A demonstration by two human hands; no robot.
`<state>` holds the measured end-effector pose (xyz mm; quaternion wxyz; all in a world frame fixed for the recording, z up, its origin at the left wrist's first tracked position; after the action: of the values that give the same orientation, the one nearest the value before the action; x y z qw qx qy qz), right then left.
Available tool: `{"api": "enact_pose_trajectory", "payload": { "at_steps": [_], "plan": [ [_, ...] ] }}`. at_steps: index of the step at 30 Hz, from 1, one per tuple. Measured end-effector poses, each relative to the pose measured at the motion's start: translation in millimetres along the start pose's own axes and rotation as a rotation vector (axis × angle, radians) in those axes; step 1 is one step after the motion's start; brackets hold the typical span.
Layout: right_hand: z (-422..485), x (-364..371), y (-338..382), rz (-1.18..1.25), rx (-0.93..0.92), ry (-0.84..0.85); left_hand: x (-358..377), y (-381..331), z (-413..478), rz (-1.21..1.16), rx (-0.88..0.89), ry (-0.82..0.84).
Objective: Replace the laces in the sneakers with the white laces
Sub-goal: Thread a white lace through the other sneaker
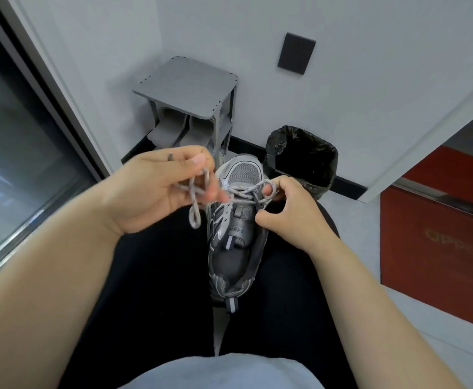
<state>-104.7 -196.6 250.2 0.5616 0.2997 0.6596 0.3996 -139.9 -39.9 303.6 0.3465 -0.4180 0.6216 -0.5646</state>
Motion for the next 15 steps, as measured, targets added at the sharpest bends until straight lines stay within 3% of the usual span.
{"api": "enact_pose_trajectory", "payload": {
  "at_steps": [2, 4, 7, 9, 12, 15],
  "plan": [
    [0, 1, 0, -0.013, -0.012, -0.010, -7, 17, 12, 0.155, -0.073, -0.168],
    [0, 2, 0, -0.021, -0.014, -0.020, -14, 31, 20, 0.520, -0.158, -0.290],
    [-1, 3, 1, -0.039, -0.016, -0.029, -2, 31, 29, 1.101, -0.155, -0.288],
    [-2, 2, 2, -0.051, -0.027, -0.038, 12, 29, 37, 1.348, -0.149, -0.223],
    [-3, 2, 2, -0.078, -0.039, -0.041, 27, 34, 45, 1.510, -0.144, -0.069],
    [-4, 1, 3, -0.083, -0.044, -0.044, 27, 36, 35, 1.365, -0.127, 0.060]
  ]
}}
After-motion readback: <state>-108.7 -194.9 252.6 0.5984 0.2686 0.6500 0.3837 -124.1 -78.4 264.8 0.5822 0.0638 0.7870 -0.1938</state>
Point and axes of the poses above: each hand's wrist, its own z-axis towards the middle knuckle, its own x-axis out of the palm, y = z × x, the point moved 10 cm from there along z, towards the middle knuckle, and after that the axes turned 11 degrees about z, right-handed, at the moved point
